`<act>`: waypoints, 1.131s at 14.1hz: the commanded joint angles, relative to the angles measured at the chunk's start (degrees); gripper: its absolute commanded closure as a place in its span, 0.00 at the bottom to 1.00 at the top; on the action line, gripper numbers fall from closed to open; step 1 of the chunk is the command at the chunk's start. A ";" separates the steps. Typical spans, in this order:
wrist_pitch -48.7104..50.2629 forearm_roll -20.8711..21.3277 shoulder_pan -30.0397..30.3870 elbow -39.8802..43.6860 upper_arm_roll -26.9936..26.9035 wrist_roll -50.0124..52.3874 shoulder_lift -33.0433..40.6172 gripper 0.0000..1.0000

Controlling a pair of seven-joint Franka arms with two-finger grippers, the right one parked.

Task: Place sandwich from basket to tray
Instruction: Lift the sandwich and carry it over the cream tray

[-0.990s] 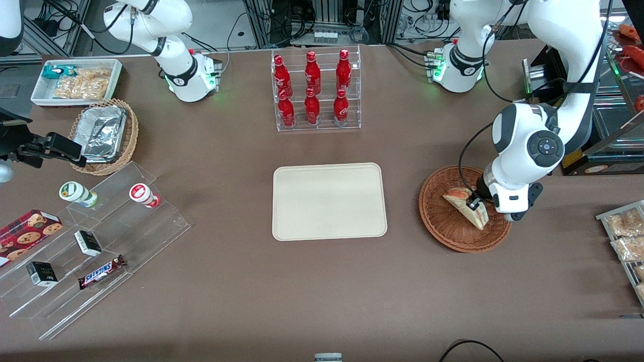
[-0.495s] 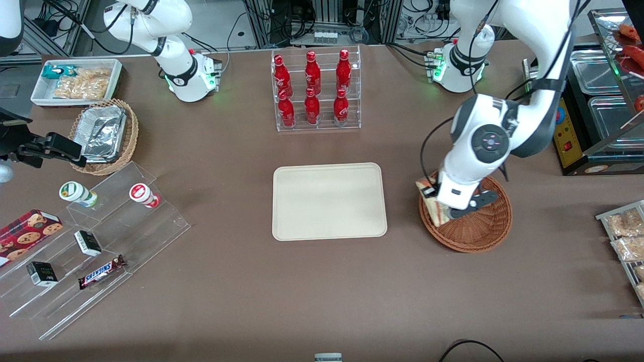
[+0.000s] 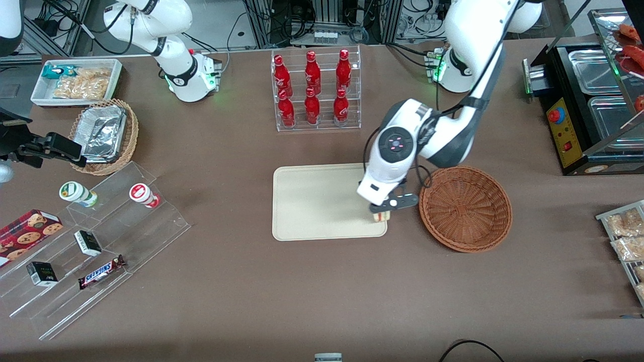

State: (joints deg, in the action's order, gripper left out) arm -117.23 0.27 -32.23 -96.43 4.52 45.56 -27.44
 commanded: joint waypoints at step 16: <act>-10.65 -0.71 -10.57 9.94 -0.74 7.79 -12.03 0.00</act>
State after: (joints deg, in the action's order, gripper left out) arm -128.21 -0.01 -42.56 -87.66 4.21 52.61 -39.82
